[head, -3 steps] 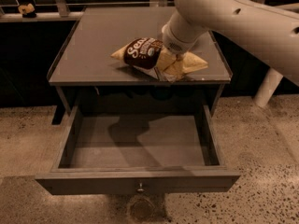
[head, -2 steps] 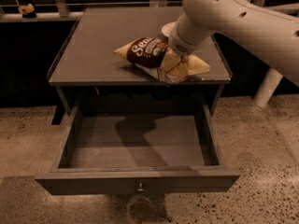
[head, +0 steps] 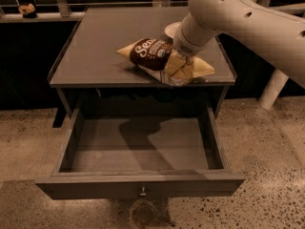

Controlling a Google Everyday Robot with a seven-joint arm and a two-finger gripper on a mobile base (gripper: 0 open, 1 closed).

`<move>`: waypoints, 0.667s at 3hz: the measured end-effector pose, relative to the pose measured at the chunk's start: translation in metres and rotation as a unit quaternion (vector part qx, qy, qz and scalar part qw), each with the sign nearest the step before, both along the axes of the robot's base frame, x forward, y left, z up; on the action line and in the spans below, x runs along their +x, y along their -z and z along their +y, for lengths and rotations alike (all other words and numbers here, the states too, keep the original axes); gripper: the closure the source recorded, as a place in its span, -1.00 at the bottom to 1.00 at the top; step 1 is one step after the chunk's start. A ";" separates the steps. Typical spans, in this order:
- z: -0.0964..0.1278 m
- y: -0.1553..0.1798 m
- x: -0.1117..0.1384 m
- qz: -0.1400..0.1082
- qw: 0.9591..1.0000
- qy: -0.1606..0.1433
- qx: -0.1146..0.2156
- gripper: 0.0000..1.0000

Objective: Pick brown chip bag from top drawer and place on counter

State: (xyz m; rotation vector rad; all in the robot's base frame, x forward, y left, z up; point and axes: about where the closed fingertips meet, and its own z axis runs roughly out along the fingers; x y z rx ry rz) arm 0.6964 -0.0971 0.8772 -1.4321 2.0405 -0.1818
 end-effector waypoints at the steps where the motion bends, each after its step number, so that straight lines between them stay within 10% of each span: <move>1: 0.000 0.000 0.000 0.000 1.000 0.000 0.000 0.63; 2: 0.000 0.000 0.000 0.000 1.000 0.000 0.000 0.16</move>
Offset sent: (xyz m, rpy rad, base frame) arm 0.0000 0.0000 0.0000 0.0000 0.0000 0.0000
